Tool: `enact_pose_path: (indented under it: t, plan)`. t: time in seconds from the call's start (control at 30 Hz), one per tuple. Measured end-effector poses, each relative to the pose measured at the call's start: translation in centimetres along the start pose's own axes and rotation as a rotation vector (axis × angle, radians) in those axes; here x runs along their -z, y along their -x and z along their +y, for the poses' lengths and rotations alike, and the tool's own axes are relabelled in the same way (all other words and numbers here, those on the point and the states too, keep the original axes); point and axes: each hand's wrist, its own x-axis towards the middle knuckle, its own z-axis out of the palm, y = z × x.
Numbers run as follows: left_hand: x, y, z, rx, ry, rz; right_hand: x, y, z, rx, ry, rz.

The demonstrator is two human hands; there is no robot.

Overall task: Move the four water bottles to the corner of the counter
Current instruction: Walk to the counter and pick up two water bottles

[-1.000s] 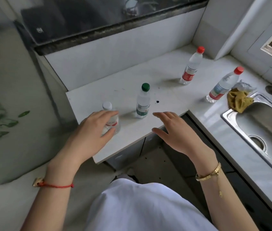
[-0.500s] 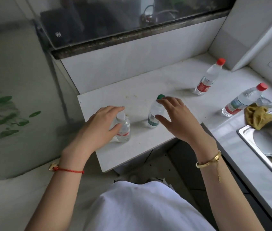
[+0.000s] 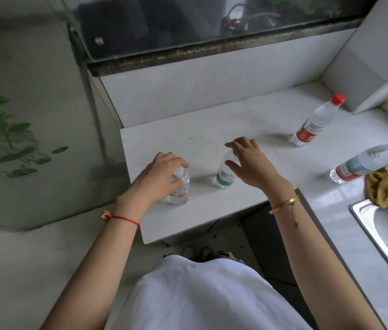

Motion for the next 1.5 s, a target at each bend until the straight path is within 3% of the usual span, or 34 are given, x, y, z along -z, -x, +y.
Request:
enact_pose_path:
  t: [0.43, 0.83, 1.03, 1.5]
  plan:
    - [-0.4, -0.9, 0.4, 0.049, 0.016, 0.017, -0.1, -1.8, 2.0, 0.090, -0.054, -0.002]
    - [-0.4, 0.7, 1.6, 0.066, 0.006, 0.023, 1.5, -0.8, 2.0, 0.265, -0.063, -0.136]
    - [-0.5, 2.9, 3.1, 0.054, -0.028, 0.143, 3.0, 0.6, 1.5, 0.364, -0.082, -0.156]
    - [-2.3, 11.1, 9.4, 0.292, 0.030, 0.341, 3.8, 3.6, -1.6, 0.675, -0.078, -0.262]
